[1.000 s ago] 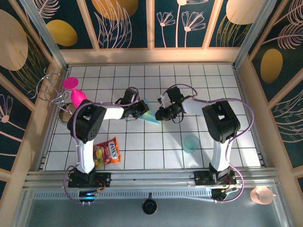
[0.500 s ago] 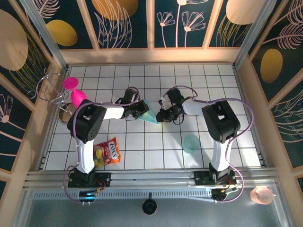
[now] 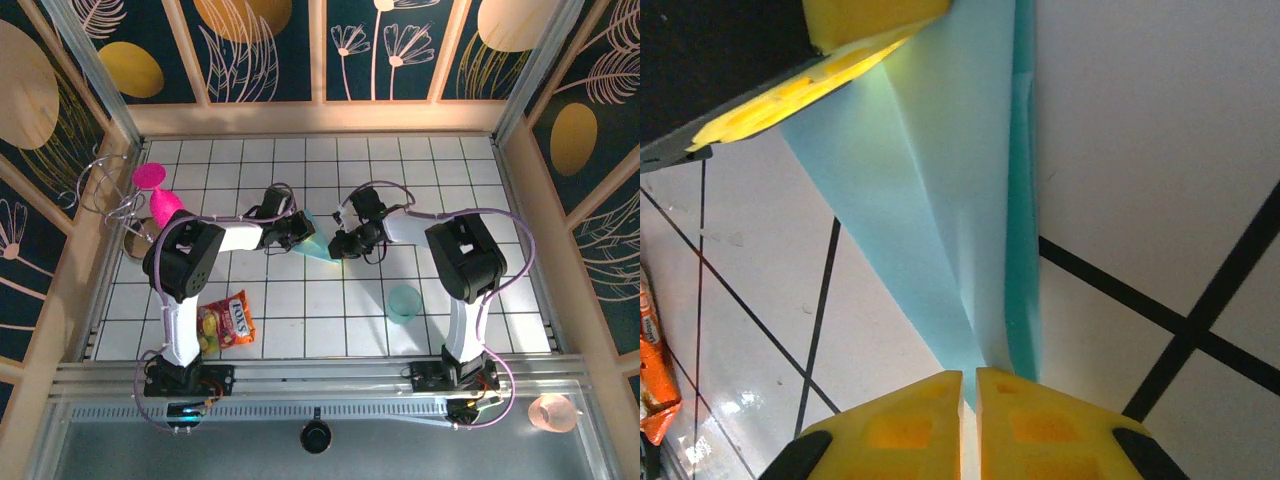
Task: Fold a paper plane with a square sheet of paper (pick it up from the middle)
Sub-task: Fourth fold the wing at the center of the table.
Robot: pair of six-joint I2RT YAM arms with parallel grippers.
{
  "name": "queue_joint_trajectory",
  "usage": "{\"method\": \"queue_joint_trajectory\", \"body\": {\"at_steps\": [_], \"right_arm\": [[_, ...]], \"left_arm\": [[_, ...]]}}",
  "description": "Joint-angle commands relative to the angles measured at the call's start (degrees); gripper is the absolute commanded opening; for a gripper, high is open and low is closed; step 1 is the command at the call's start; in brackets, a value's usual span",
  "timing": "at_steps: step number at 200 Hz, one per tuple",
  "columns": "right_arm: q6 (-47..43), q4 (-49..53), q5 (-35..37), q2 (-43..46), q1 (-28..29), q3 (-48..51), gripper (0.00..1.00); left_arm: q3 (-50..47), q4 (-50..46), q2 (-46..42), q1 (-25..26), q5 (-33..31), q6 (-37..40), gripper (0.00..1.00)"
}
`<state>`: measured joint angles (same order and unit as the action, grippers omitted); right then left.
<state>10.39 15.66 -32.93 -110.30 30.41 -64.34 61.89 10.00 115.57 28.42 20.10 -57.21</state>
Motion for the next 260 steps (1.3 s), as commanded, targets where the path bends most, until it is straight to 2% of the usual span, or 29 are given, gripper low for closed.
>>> {"method": "queue_joint_trajectory", "body": {"at_steps": [1, 145, 190, 226, 260], "right_arm": [[0.4, 1.0, 1.8, -0.2, -0.4, 0.2, 0.13], [-0.3, 3.8, 2.2, -2.0, -0.6, 2.2, 0.12], [1.0, 4.3, 2.3, 3.0, -0.8, 6.8, 0.13], [3.2, 0.1, 3.7, 9.3, -2.6, 9.0, 0.15], [4.0, -6.2, -1.8, 10.6, -2.7, 6.1, 0.19]], "left_arm": [[-0.9, -7.1, 3.1, -0.2, -3.0, 0.8, 0.08], [-1.1, -7.6, 3.1, -0.2, -3.2, 0.9, 0.08], [-1.2, -7.8, 3.1, -0.2, -3.4, 0.9, 0.08], [-1.1, -7.5, 2.7, -0.2, -2.9, 1.2, 0.07], [-0.8, -7.0, 2.4, -0.2, -2.2, 1.2, 0.08]]}}
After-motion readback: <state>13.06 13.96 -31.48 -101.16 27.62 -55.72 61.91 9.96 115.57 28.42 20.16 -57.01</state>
